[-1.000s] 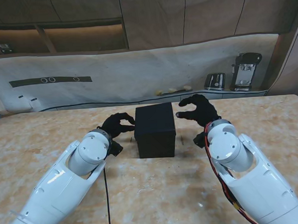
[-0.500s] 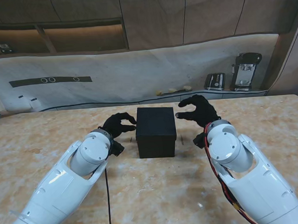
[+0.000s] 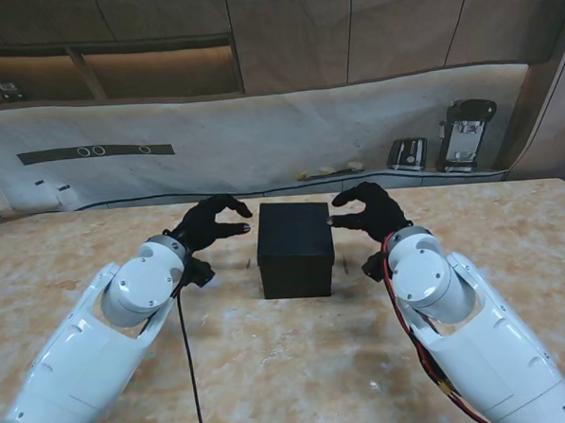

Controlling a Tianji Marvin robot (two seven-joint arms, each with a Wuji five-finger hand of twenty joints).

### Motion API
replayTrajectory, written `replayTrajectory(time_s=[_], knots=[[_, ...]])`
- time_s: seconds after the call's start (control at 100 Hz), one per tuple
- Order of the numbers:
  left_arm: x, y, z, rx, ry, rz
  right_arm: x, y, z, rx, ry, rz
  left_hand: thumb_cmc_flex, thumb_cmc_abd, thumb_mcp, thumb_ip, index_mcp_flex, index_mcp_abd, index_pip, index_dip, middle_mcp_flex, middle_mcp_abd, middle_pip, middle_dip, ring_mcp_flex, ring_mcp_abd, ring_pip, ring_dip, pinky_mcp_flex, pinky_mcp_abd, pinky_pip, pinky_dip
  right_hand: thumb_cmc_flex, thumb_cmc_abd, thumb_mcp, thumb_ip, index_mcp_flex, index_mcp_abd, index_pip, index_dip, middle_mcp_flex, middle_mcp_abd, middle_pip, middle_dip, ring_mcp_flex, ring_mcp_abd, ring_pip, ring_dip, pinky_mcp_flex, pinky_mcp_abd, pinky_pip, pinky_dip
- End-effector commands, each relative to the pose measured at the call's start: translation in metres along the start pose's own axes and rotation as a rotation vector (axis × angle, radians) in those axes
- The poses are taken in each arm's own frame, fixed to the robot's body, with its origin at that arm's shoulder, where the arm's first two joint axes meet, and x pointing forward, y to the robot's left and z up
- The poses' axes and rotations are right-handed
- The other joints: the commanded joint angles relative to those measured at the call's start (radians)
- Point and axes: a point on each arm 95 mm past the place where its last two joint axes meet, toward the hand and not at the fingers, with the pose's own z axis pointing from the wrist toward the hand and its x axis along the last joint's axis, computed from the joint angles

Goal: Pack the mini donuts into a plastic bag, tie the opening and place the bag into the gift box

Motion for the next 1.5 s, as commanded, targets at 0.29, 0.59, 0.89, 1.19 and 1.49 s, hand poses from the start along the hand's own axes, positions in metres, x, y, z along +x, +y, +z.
replayTrajectory(time_s=[0.29, 0.59, 0.89, 1.19, 1.49], knots=[[0.013, -0.001, 0.025, -0.114, 0.02, 0.006, -0.006, -0.013, 0.005, 0.083, -0.018, -0.028, -0.08, 0.009, -0.029, 0.011, 0.007, -0.034, -0.108, -0.021, -0.073, -0.031, -0.043, -0.011, -0.05, -0.039, -0.055, -0.01, -0.008, -0.027, -0.041, -0.053, 0.028, -0.047, -0.051, -0.004, -0.052, -0.068, -0.033, -0.014, 0.013, -0.016, -0.073, -0.041, -0.002, -0.019, -0.041, 0.01, -0.029, -0.013, -0.018, 0.02], [0.004, 0.011, 0.036, -0.19, -0.007, 0.05, -0.018, -0.021, 0.012, 0.117, -0.047, -0.052, -0.084, 0.011, -0.021, 0.016, 0.011, -0.032, -0.155, -0.026, -0.098, -0.035, -0.054, -0.015, -0.067, -0.042, -0.073, -0.012, -0.005, -0.027, -0.049, -0.078, 0.056, -0.058, -0.059, 0.006, -0.06, -0.081, -0.026, -0.022, 0.019, -0.027, -0.101, -0.05, 0.001, -0.023, -0.058, 0.016, -0.023, -0.012, -0.042, -0.002], [-0.008, 0.018, 0.036, -0.208, -0.031, 0.069, -0.025, -0.029, 0.016, 0.138, -0.081, -0.066, -0.061, -0.007, -0.004, 0.015, 0.013, -0.032, -0.148, -0.013, -0.097, -0.034, -0.051, -0.014, -0.066, -0.041, -0.072, -0.008, -0.004, -0.026, -0.05, -0.09, 0.072, -0.075, -0.046, 0.003, -0.056, -0.074, -0.016, -0.026, 0.018, -0.031, -0.085, -0.04, -0.001, -0.019, -0.049, 0.02, -0.023, -0.01, -0.044, -0.004], [-0.018, 0.028, 0.032, -0.21, -0.054, 0.061, -0.03, -0.036, 0.016, 0.155, -0.097, -0.079, -0.075, -0.01, 0.007, 0.016, 0.008, -0.028, -0.145, -0.01, -0.095, -0.032, -0.047, -0.013, -0.064, -0.039, -0.069, -0.005, -0.003, -0.026, -0.048, -0.095, 0.099, -0.107, -0.051, 0.001, -0.061, -0.074, -0.012, -0.031, 0.016, -0.025, -0.087, -0.041, -0.003, -0.017, -0.051, 0.018, -0.023, -0.008, -0.045, -0.006], [-0.029, 0.034, 0.03, -0.217, -0.093, 0.052, -0.033, -0.041, 0.016, 0.17, -0.115, -0.088, -0.071, -0.016, 0.023, 0.015, 0.008, -0.025, -0.145, -0.01, -0.092, -0.03, -0.046, -0.013, -0.06, -0.038, -0.065, -0.004, -0.004, -0.027, -0.044, -0.095, 0.103, -0.11, -0.049, 0.001, -0.065, -0.068, -0.01, -0.035, 0.017, -0.024, -0.089, -0.042, -0.003, -0.015, -0.051, 0.018, -0.023, -0.007, -0.046, -0.007]])
